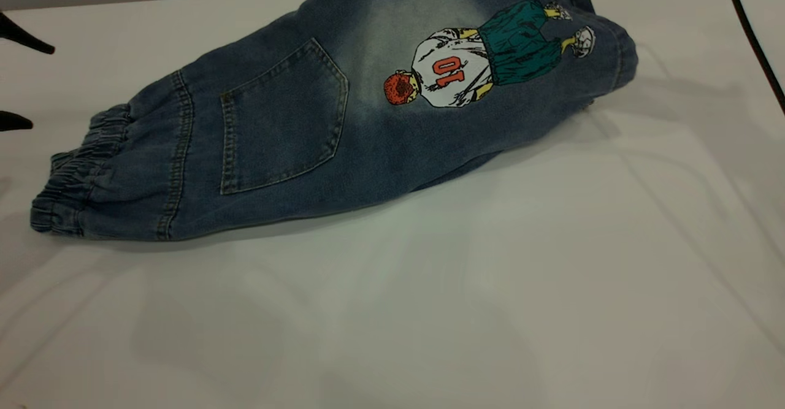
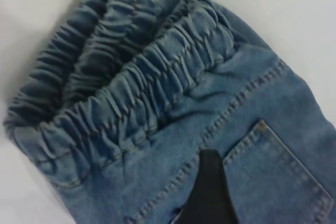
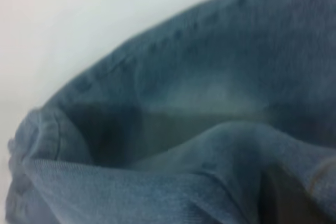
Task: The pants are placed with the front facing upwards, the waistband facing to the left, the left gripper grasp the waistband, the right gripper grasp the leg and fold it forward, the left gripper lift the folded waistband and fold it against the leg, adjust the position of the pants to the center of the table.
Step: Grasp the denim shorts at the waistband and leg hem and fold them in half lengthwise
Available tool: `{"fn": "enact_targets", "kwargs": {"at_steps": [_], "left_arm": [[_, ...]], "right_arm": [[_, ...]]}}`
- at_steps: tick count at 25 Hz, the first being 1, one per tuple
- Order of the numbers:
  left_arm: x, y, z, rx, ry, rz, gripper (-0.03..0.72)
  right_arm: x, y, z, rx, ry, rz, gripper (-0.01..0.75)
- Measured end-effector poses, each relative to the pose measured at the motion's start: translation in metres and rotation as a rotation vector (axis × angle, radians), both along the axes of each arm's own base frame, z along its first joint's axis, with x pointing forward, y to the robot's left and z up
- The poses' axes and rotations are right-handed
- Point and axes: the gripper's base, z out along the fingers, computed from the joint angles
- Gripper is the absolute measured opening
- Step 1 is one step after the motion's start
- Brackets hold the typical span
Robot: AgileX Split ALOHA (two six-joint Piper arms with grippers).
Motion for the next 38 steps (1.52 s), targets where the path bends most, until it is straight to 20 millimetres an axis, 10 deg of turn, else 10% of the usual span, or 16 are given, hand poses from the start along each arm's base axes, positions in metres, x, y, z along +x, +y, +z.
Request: {"fn": "enact_targets", "kwargs": {"at_steps": [11, 18, 30, 38], "left_arm": [[0.0, -0.006, 0.003, -0.037, -0.031, -0.064, 0.524], [0.0, -0.008, 0.004, -0.043, -0.046, -0.098, 0.524], [-0.002, -0.012, 0.005, -0.023, -0.073, -0.191, 0.525], [-0.012, -0.007, 0.003, -0.037, -0.025, -0.285, 0.525]], "right_arm": [[0.032, 0.0, -0.039, -0.033, -0.034, -0.009, 0.015], [0.043, 0.002, -0.027, -0.046, -0.11, 0.029, 0.041], [0.052, 0.009, 0.012, -0.043, -0.19, 0.207, 0.552], [0.061, -0.006, 0.059, -0.038, -0.267, 0.289, 0.578]]}}
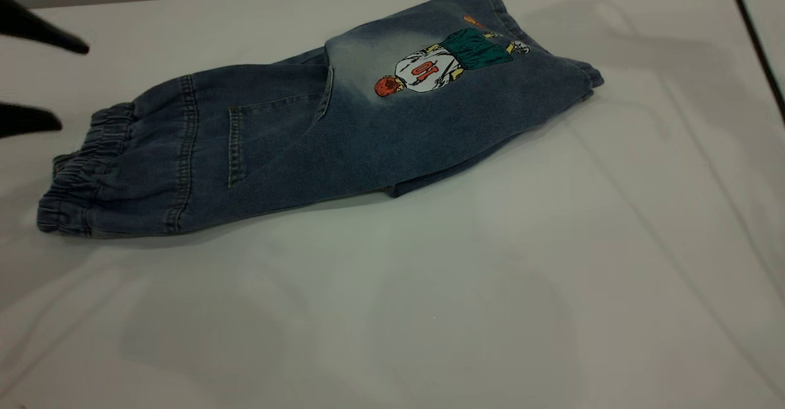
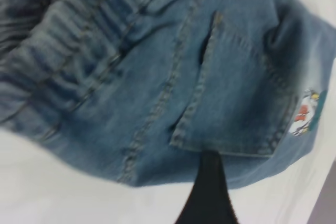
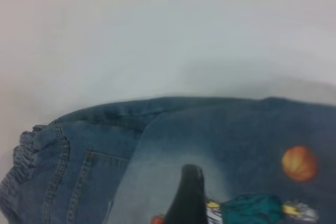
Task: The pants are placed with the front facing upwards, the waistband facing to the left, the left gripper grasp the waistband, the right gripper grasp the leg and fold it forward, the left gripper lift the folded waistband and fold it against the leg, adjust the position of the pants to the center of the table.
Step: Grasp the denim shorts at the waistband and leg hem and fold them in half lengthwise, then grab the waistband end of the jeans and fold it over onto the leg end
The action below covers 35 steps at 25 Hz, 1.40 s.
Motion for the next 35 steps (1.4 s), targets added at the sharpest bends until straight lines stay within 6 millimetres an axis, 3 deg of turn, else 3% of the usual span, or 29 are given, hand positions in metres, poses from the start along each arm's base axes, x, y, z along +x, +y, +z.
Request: {"fn": "enact_targets", "kwargs": {"at_steps": [8, 18, 21, 27, 35], "left_arm": [[-0.023, 0.04, -0.012, 0.085, 0.193, 0.072, 0.525], [-0.026, 0.041, -0.025, 0.089, 0.257, 0.038, 0.525], [-0.026, 0.04, -0.04, 0.076, 0.288, 0.0, 0.525], [-0.024, 0.043, -0.065, 0.08, 0.337, -0.02, 0.525], [-0.001, 0.05, -0.054, 0.103, 0.195, -0.012, 0.525]], "right_arm": [[0.004, -0.058, 0.009, 0.015, 0.038, -0.083, 0.572], [-0.009, -0.136, 0.026, 0.071, 0.081, -0.154, 0.57], [-0.01, -0.141, 0.03, 0.093, 0.077, -0.176, 0.57], [-0.007, -0.088, 0.032, 0.139, 0.083, -0.076, 0.57], [-0.025, 0.036, 0.034, 0.144, 0.083, 0.185, 0.57]]}}
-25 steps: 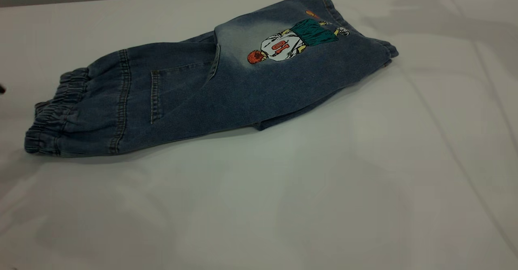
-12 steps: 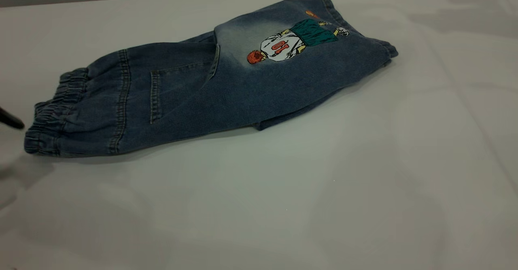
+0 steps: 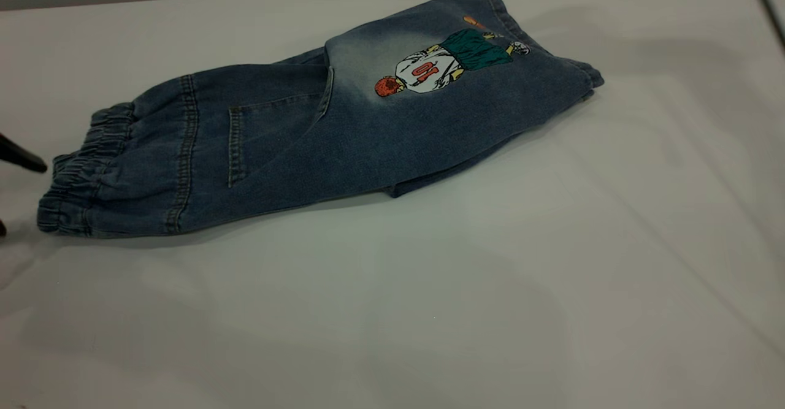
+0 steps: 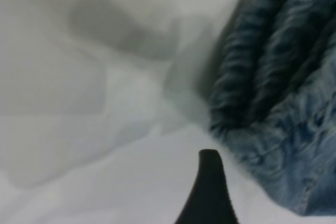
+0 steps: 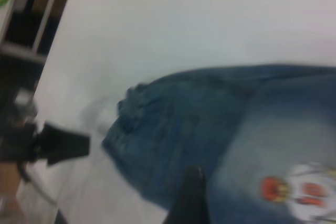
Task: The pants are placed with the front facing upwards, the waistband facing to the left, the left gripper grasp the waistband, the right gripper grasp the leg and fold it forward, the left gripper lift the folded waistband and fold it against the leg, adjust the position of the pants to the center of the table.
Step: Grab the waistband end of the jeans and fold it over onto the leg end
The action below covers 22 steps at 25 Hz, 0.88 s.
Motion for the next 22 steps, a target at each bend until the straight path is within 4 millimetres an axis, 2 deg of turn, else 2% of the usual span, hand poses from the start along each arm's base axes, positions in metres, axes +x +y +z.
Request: {"fn": "enact_targets", "kwargs": {"at_steps": [4, 7, 17, 22], "left_arm": [[0.002, 0.0, -0.002, 0.001, -0.012, -0.01, 0.52], [0.001, -0.002, -0.011, -0.036, 0.008, -0.042, 0.513], [0.005, -0.005, -0.043, -0.118, 0.032, 0.007, 0.509], [0.013, -0.002, -0.049, -0.119, -0.004, 0.029, 0.507]], "right_arm": [[-0.017, 0.052, 0.001, 0.014, -0.008, 0.114, 0.57], [-0.027, 0.075, 0.001, 0.014, -0.017, 0.17, 0.57], [-0.027, 0.076, 0.001, 0.012, -0.017, 0.173, 0.57], [-0.027, 0.076, 0.001, 0.012, -0.017, 0.173, 0.57]]}}
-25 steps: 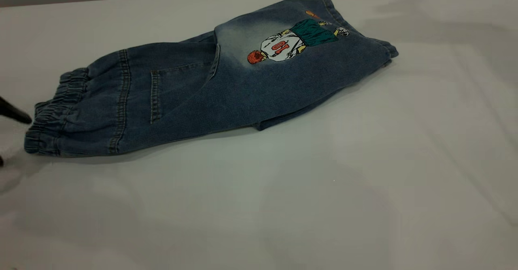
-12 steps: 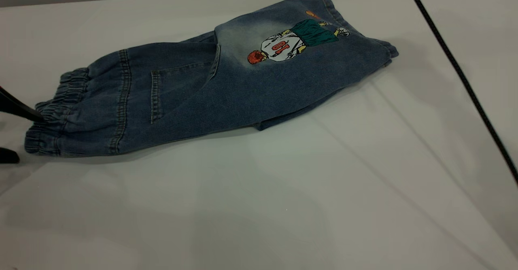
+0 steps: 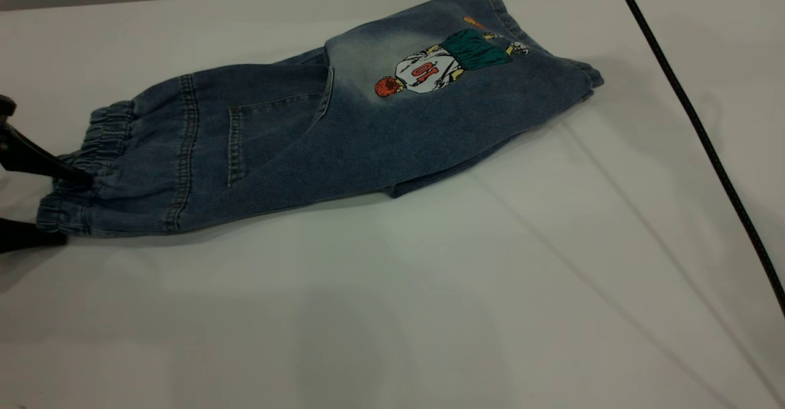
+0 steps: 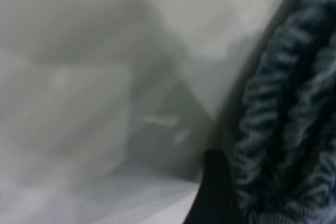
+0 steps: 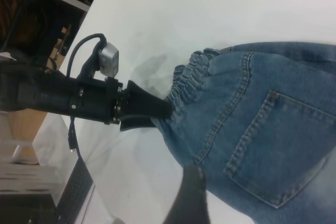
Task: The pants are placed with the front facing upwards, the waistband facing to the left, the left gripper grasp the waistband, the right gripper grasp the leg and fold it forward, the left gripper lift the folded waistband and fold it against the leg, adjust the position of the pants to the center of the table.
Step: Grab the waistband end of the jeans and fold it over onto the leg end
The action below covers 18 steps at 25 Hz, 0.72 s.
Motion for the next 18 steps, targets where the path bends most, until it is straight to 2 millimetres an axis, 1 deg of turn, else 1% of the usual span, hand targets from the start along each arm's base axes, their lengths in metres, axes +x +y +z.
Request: {"fn": "enact_targets", "kwargs": {"at_steps": [3, 5, 8, 10, 13, 15, 18], "left_arm": [[0.001, 0.002, -0.001, 0.028, -0.014, 0.0, 0.496], [0.001, 0.003, -0.001, 0.039, -0.01, -0.003, 0.47], [0.0, 0.005, -0.003, 0.069, 0.003, 0.002, 0.384], [-0.001, 0.005, -0.005, 0.076, 0.012, 0.004, 0.301], [-0.001, 0.005, -0.009, 0.073, 0.018, 0.014, 0.199], [-0.001, 0.005, -0.011, 0.071, 0.01, 0.015, 0.165], [0.001, 0.005, -0.011, 0.075, -0.008, 0.02, 0.147]], "right_arm": [[0.0, 0.0, 0.0, 0.0, 0.0, 0.001, 0.57], [0.0, 0.0, 0.0, 0.0, 0.0, 0.001, 0.57], [0.0, 0.0, 0.0, 0.0, 0.0, 0.001, 0.57], [0.0, 0.0, 0.0, 0.0, 0.0, 0.001, 0.57], [0.0, 0.0, 0.0, 0.0, 0.0, 0.001, 0.57], [0.0, 0.0, 0.0, 0.0, 0.0, 0.001, 0.57], [0.0, 0.0, 0.0, -0.001, 0.0, 0.001, 0.57]]}}
